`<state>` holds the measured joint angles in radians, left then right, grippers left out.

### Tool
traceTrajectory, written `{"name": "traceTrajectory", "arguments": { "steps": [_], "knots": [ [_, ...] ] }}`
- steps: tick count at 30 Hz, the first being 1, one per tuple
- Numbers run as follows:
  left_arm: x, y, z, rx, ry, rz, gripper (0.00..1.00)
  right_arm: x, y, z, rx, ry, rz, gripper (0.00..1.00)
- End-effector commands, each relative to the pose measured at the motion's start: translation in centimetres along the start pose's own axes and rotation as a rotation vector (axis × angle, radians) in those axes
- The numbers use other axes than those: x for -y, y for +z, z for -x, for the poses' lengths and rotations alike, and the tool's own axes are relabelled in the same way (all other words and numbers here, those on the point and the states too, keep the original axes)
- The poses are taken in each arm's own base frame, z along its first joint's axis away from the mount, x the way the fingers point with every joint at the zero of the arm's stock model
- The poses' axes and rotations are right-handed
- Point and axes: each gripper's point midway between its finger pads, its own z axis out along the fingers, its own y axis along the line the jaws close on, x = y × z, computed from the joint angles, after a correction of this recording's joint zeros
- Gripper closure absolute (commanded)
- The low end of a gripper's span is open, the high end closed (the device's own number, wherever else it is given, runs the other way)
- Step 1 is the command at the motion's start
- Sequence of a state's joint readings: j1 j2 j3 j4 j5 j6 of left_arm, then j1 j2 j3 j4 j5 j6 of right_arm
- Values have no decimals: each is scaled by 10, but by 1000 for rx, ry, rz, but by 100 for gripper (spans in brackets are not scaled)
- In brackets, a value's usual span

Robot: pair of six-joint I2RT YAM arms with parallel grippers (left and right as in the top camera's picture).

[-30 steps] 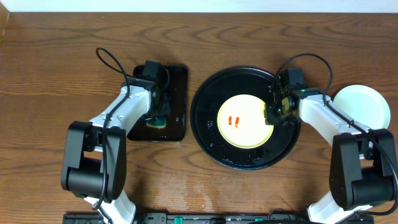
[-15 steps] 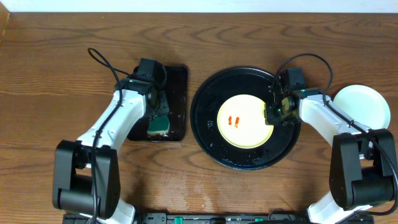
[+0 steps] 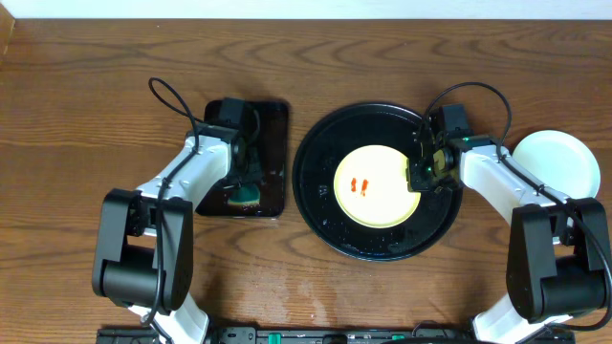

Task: Clean dirty plates on tray and stack at the side
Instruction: 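Grasp the green sponge from the black tray with the left gripper, then scrub the red stains on the yellow plate with the held sponge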

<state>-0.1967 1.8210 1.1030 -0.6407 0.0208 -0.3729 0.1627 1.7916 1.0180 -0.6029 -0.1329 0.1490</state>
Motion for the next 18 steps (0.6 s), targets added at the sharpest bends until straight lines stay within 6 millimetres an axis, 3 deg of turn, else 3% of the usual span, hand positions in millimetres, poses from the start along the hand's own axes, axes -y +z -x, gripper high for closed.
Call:
{"name": "traceTrajectory", "arguments": {
  "steps": [1, 6, 13, 18],
  "knots": [
    [5, -21, 4, 4, -9, -33, 92, 0, 8, -13, -41, 12, -6, 99],
    [30, -66, 11, 57, 9, -165, 93, 0, 8, -13, -41, 12, -6, 99],
    [97, -128, -3, 137, 112, -439, 93, 0, 8, -13, -41, 11, -6, 99],
    [150, -136, -18, 186, 221, -513, 93, -1, 8, -14, -46, 10, 1, 99]
  ]
}}
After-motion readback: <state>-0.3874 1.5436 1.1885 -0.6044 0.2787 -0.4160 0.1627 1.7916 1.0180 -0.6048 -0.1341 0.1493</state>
